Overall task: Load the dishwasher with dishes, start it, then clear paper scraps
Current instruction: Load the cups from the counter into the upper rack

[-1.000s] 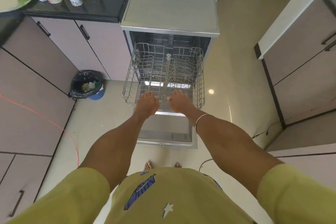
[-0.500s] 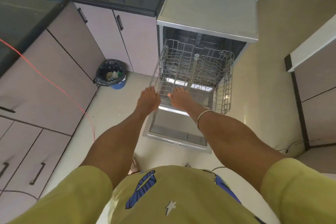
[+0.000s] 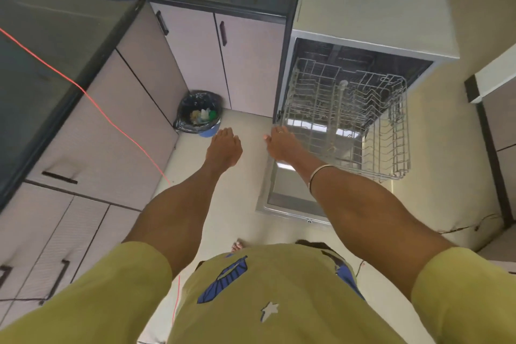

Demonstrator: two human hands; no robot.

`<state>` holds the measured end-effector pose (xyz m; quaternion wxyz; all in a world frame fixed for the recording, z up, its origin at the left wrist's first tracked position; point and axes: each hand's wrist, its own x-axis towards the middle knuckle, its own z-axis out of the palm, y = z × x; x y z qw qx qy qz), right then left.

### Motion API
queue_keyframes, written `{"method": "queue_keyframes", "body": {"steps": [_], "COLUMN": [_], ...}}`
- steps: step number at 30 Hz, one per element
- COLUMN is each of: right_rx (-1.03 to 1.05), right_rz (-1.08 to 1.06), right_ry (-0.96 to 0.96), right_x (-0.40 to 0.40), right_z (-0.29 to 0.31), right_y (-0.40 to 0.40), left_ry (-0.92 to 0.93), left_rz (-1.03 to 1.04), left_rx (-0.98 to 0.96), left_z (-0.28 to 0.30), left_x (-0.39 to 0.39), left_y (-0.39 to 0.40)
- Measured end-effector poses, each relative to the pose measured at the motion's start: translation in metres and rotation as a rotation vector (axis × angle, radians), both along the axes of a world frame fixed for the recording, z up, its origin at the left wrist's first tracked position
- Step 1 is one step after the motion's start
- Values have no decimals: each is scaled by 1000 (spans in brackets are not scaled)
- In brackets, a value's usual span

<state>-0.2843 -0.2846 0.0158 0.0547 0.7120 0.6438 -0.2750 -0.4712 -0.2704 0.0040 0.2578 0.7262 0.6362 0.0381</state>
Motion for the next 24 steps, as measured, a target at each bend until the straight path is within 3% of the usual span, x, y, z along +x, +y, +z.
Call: {"method": "queue_keyframes", "body": {"steps": [9,24], "right_rx": [5,54], "right_rz": [34,43], "right_ry": [-56,-113], "right_x": [-36,-31], "right_z": [-3,-4], "right_y": [56,236], "left_ry": [9,54], "left_rz": [-22,-98], "left_rx": [14,84], "left_z": [-3,17], "left_x": [-36,-38], "left_y": [59,233]}}
